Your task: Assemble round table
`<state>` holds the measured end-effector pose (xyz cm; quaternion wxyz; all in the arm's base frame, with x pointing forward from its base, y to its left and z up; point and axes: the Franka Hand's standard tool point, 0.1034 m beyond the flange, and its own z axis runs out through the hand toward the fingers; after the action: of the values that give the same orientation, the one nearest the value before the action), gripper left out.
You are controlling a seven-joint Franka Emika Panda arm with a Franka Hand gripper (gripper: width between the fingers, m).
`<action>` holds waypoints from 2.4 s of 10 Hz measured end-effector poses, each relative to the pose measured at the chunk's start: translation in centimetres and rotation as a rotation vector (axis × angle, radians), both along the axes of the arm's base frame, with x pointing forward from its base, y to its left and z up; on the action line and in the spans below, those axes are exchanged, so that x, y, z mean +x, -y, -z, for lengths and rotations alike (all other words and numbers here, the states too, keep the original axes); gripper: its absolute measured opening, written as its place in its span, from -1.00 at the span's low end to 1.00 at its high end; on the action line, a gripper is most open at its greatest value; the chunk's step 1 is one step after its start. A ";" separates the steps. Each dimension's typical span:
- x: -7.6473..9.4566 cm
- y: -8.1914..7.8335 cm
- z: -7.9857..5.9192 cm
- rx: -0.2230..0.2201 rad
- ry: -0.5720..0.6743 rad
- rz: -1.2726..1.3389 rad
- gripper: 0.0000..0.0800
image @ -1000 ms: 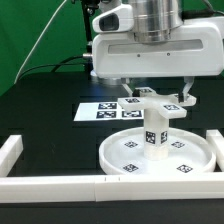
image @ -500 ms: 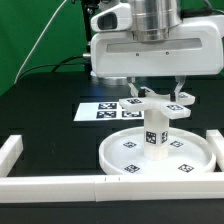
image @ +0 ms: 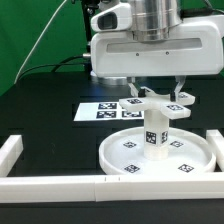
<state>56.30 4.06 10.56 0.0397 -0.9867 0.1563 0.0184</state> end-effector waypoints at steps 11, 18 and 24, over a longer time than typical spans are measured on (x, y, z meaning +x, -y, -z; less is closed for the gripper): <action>0.0 0.1 0.1 0.021 0.021 0.235 0.05; -0.1 0.1 0.2 0.057 0.041 0.881 0.31; -0.1 0.0 -1.6 0.041 0.034 0.262 0.62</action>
Offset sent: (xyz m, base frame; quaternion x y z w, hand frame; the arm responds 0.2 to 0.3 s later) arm -0.0123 -0.0073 -0.0046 0.0118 0.0387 0.2233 0.9739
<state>56.20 4.07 12.20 0.0648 -0.9571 0.2825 -0.0004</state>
